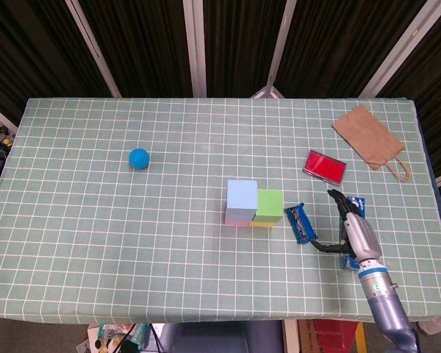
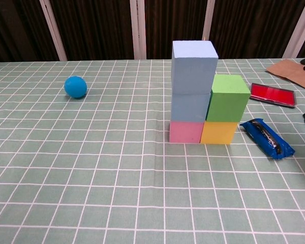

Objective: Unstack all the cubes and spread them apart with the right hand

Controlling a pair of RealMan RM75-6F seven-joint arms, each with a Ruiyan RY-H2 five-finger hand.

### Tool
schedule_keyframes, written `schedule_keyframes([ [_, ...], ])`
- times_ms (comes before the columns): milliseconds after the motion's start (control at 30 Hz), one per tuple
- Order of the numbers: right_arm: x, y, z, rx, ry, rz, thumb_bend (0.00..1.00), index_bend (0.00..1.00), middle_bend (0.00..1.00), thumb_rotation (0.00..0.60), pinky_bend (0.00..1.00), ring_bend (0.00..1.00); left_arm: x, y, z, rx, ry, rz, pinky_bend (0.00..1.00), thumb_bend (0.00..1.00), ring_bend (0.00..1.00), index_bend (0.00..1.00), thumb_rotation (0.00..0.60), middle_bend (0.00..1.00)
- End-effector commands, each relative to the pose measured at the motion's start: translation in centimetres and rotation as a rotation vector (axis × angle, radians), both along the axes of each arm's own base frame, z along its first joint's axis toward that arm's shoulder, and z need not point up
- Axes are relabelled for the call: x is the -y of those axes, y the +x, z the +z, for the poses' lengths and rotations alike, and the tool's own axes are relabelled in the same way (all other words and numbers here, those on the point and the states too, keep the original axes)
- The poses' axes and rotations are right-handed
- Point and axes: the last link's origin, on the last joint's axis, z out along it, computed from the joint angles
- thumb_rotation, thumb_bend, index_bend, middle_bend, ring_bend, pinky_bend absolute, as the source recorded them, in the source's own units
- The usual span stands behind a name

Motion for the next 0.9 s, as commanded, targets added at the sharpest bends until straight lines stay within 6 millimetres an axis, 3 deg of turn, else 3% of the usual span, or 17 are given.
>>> schedule_keyframes([
  [33, 1.0, 2.0, -2.2, 0.024, 0.037, 0.004, 0.15, 0.00, 0.01, 0.600, 0.00, 0.01, 0.0, 0.0, 0.0, 0.001, 0.002, 0.001, 0.00, 0.25, 0.00, 0.04, 0.600, 0.00],
  [233, 2.0, 3.5, -3.9, 0.037, 0.034, -0.017, 0.15, 0.00, 0.01, 0.600, 0.00, 0.02, -0.3, -0.1, 0.0, -0.001, -0.002, 0.008, 0.00, 0.25, 0.00, 0.04, 0.600, 0.00],
  [700, 3.5, 6.7, -6.0, 0.063, 0.029, -0.015, 0.15, 0.00, 0.01, 0.600, 0.00, 0.04, -0.8, -0.2, -0.1, 0.004, 0.001, 0.017, 0.00, 0.25, 0.00, 0.04, 0.600, 0.00],
  [833, 3.9, 7.6, -6.7, 0.069, 0.038, -0.008, 0.15, 0.01, 0.08, 0.600, 0.00, 0.15, -0.9, -0.2, -0.1, 0.005, 0.000, 0.018, 0.00, 0.25, 0.00, 0.04, 0.600, 0.00],
  [900, 4.1, 8.0, -7.1, 0.085, 0.020, -0.015, 0.15, 0.07, 0.15, 0.600, 0.03, 0.23, -0.9, -0.2, 0.0, 0.007, 0.001, 0.019, 0.00, 0.25, 0.00, 0.04, 0.600, 0.00],
])
